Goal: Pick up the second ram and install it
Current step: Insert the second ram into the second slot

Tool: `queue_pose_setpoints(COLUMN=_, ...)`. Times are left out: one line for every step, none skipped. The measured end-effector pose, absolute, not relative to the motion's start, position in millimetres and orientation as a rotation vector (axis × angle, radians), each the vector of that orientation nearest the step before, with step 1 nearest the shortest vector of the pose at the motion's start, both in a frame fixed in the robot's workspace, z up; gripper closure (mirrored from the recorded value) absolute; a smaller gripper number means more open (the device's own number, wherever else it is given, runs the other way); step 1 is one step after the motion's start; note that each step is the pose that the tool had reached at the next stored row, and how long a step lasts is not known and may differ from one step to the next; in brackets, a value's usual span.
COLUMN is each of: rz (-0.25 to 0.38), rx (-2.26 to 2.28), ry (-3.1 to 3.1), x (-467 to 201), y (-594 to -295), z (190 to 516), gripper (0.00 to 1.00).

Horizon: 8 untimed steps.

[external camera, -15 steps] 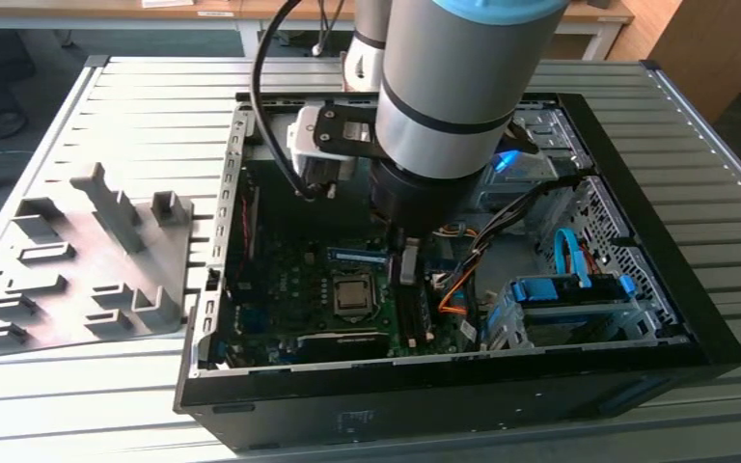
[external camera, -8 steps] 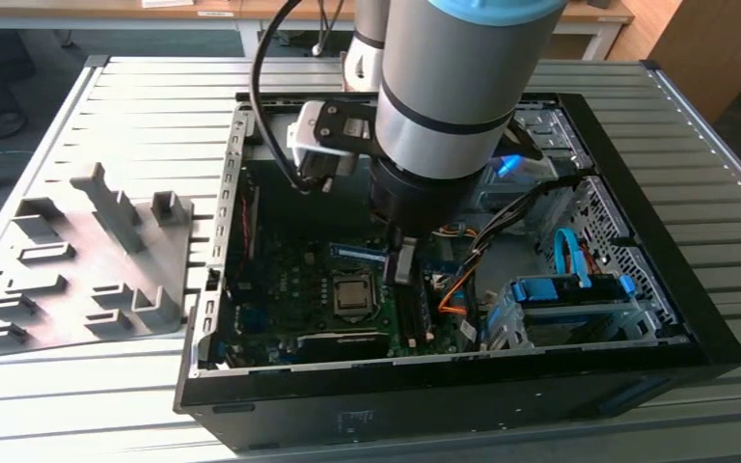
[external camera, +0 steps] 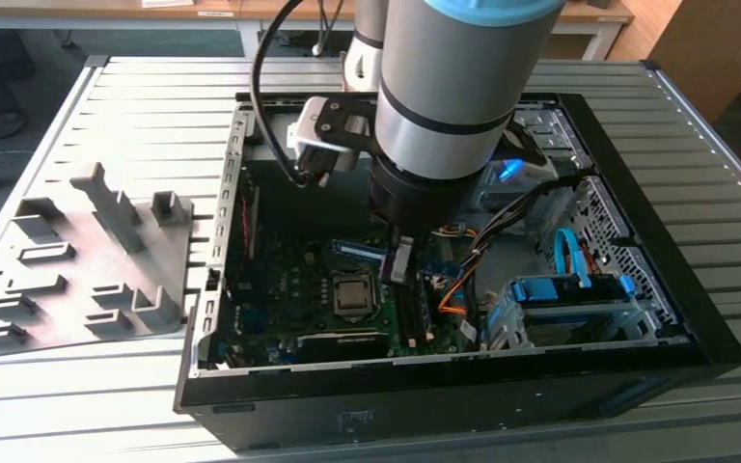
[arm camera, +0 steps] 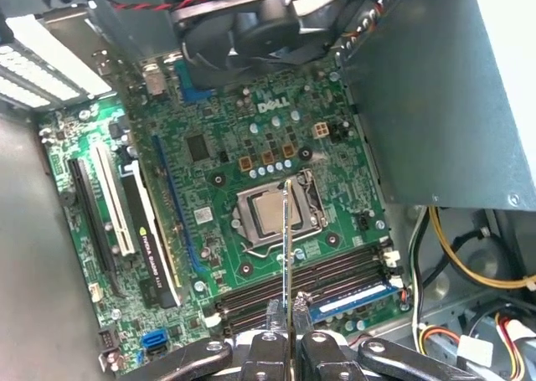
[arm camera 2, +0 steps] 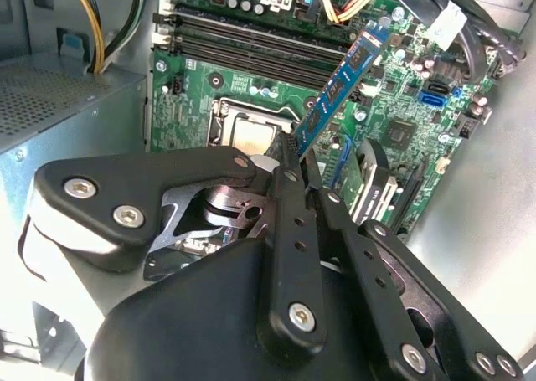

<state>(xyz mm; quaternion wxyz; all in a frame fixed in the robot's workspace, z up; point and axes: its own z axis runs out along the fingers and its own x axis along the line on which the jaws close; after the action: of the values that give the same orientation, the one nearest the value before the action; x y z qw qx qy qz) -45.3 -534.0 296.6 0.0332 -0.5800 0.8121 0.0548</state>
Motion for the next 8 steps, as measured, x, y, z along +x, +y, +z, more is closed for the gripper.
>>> queue_pose_setpoints(rz=0.168, rx=-1.775, ry=2.505, x=-45.3, y=-534.0, z=296.6, gripper=0.86)
queue_pose_setpoints(rz=0.168, rx=-1.765, ry=2.512, x=-45.3, y=-534.0, z=296.6, gripper=0.86)
queue_pose_setpoints(rz=0.167, rx=-1.755, ry=2.518, x=-45.3, y=-534.0, z=296.6, gripper=0.86)
queue_pose_setpoints(rz=0.167, rx=-1.744, ry=2.525, x=-45.3, y=-534.0, z=296.6, gripper=0.86)
queue_pose_setpoints(rz=0.167, rx=-1.735, ry=2.531, x=-45.3, y=-534.0, z=296.6, gripper=0.86)
queue_pose_setpoints(rz=0.166, rx=-1.724, ry=2.538, x=-45.3, y=-534.0, z=296.6, gripper=0.86)
queue_pose_setpoints(rz=0.166, rx=-1.715, ry=2.544, x=-45.3, y=-534.0, z=296.5, gripper=0.86)
queue_pose_setpoints(rz=0.165, rx=-1.705, ry=2.55, x=-45.3, y=-534.0, z=296.5, gripper=0.86)
